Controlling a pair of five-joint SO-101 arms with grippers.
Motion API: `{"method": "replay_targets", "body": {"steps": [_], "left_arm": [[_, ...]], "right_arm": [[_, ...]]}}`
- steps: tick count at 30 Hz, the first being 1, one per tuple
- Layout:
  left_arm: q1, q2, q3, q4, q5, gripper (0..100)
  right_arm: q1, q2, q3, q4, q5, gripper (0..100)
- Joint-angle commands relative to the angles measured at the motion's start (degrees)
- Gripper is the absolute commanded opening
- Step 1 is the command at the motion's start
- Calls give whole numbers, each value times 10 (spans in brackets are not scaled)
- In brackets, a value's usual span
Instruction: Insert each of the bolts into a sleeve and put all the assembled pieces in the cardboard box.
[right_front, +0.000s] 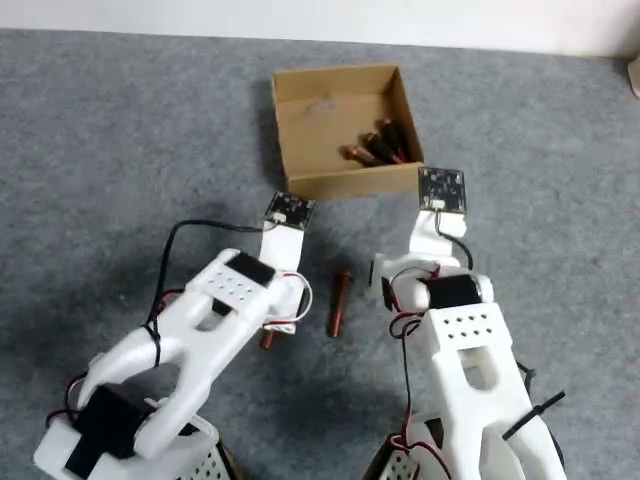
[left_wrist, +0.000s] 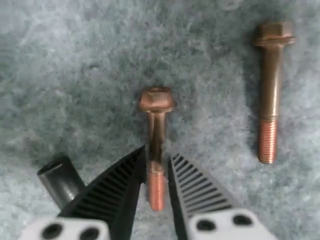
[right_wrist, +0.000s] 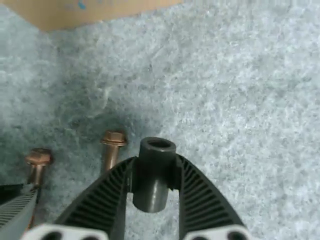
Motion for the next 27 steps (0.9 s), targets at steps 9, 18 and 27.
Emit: {"method": "replay_targets", "body": {"steps": [9,18,27], "left_arm": [[9,59,-53,8,1,70],[8,109,-88,9,3,70],[8,116,-89,9,3,67]], "right_arm": [[7,-13,1,-38,8,5],[7,-17,15,-41,8,5],[7,-17,15,-41,8,5]]}}
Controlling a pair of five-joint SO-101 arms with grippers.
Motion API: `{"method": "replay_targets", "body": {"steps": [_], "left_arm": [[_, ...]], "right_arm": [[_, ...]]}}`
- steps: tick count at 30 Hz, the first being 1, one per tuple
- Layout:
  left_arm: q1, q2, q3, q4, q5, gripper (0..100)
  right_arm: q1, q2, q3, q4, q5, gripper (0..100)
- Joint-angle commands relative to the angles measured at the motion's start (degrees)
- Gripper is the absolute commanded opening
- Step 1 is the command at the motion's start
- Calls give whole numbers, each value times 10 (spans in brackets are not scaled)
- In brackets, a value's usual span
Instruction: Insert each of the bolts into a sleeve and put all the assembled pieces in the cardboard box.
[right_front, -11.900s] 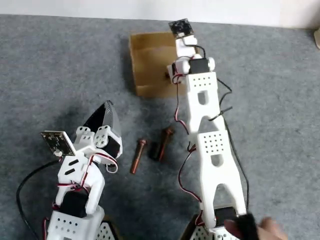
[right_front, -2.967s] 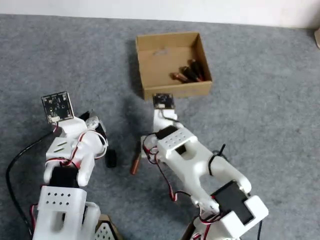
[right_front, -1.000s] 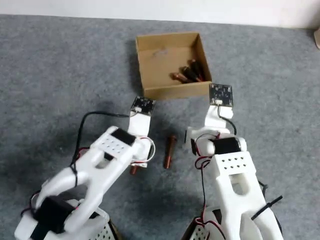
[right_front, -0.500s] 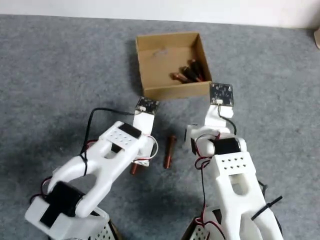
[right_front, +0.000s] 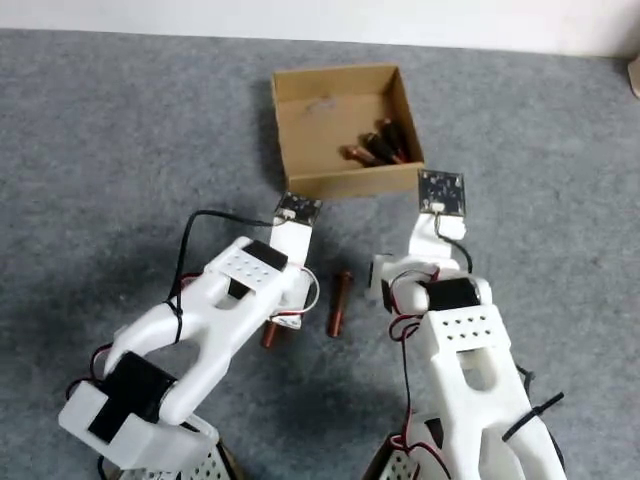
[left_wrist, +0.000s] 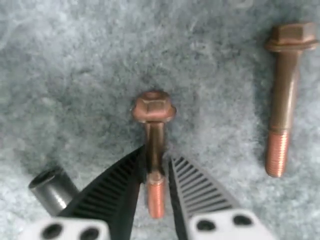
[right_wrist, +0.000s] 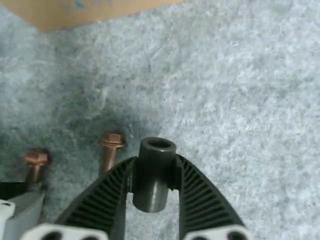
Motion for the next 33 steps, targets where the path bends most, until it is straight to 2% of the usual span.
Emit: {"method": "replay_targets", "body": {"steps": [1,7,9,13,20,25,31,33], "left_arm": [[6,7,-23,0,3,67],[6,8,-23,0,3,63],[6,8,-23,0,2,7],[9,8,-23,6,3,5],[39,-7,-65,108,-2,6],[17,-117,-24,86,-12,6],[-15,-328,-23,86,-79,6],[-24,-399,-39,86,-119,6]], "right_arm": [[7,-16,-3,-16,8,5],[7,-15,-3,-16,8,5],[7,-14,-3,-16,8,5],[7,-13,-3,-16,8,5],[4,-12,-2,-17,8,5],[4,-12,-2,-17,8,5],[3,-17,6,-22,7,5],[0,-17,15,-55,4,5]]}}
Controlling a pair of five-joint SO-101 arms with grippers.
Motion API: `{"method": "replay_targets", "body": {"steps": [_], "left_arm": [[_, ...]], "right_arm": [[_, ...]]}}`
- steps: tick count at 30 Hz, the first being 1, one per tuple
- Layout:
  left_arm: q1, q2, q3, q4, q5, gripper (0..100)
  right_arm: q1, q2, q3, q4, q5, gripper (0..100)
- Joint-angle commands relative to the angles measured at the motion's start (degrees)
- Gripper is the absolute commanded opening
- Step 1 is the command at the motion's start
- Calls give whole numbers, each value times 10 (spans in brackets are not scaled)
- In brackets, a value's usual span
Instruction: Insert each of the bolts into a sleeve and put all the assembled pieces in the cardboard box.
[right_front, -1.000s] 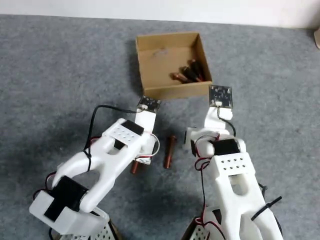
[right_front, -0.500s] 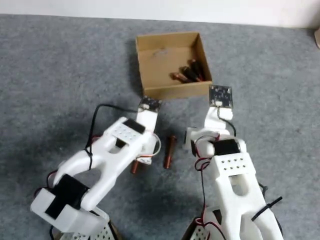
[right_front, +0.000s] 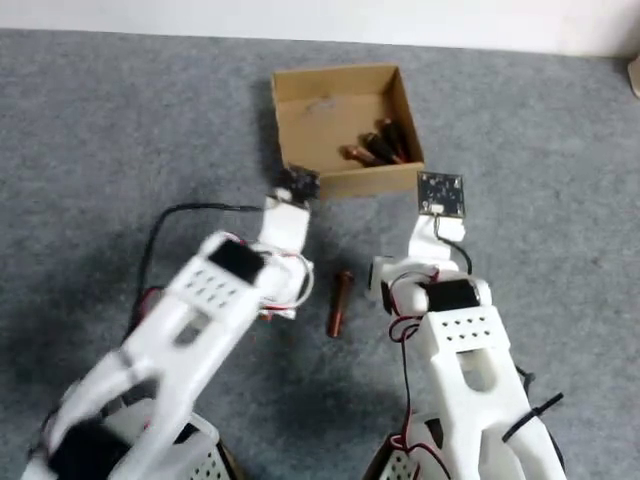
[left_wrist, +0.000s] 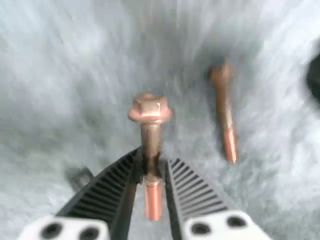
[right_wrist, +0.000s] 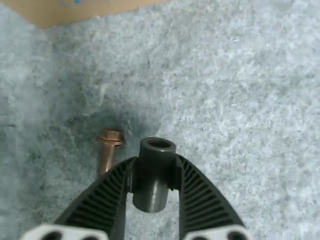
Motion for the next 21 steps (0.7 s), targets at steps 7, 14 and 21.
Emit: {"method": "replay_targets", "body": {"steps": [7,14,21], "left_arm": [[-24,-225,-106,-12,-86,6],[-67,-266,-72,-172,-62,6],[-53,-422,143,-318,-62,6]], "right_arm": [[-92,-18,61,-196,6,5],[-171,-18,110,-412,6,5],[-231,-50,120,-427,6,5]]}}
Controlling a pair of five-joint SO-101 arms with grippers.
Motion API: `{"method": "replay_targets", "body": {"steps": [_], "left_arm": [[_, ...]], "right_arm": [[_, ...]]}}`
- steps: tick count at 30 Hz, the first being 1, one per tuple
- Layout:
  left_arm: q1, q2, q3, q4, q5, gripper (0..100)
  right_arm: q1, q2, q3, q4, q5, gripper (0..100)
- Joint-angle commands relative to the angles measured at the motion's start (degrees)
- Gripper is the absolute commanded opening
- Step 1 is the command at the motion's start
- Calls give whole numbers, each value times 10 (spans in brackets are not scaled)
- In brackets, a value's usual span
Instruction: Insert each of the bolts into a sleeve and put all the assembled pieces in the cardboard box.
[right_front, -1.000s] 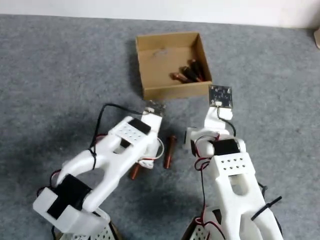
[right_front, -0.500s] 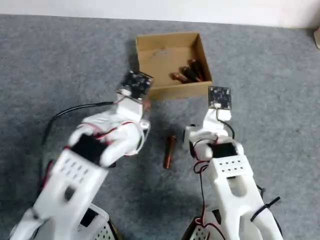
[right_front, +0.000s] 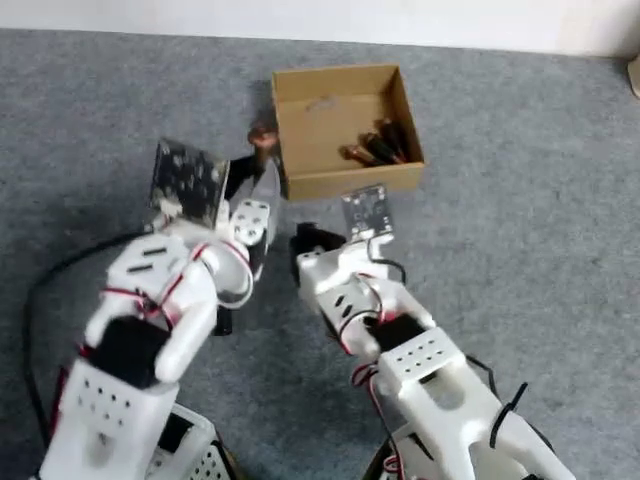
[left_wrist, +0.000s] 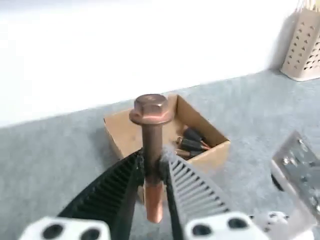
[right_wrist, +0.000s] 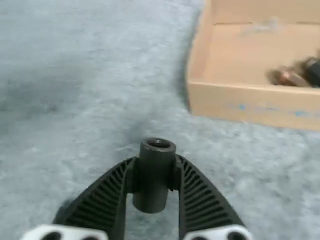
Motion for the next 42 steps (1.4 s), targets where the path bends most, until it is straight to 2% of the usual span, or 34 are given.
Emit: {"method": "replay_targets", "body": {"steps": [1,3,5,8,11,14,16,20,28,36,42], "left_arm": [[2,-104,113,-134,3,6],[6,-174,183,-205,2,6],[7,-236,235,-231,2,6],[8,-300,289,-231,8,6],[32,-328,306,-231,55,6],[84,-342,293,-230,83,6],[123,-342,282,-222,86,6],[175,-342,251,-154,86,6],[178,-348,221,-76,84,6],[77,-342,217,-56,83,6],[70,-342,247,-56,83,6]], "right_arm": [[-35,-65,15,-22,6,5],[-46,-132,43,-22,6,5],[-54,-213,90,-22,6,5],[-53,-351,174,-22,6,5],[-52,-482,261,-19,11,5],[-62,-589,338,-6,81,5],[-71,-627,341,54,94,5],[-88,-641,320,90,91,5],[-86,-636,320,90,92,5],[-87,-640,320,93,93,5],[-86,-640,320,93,93,5]]}}
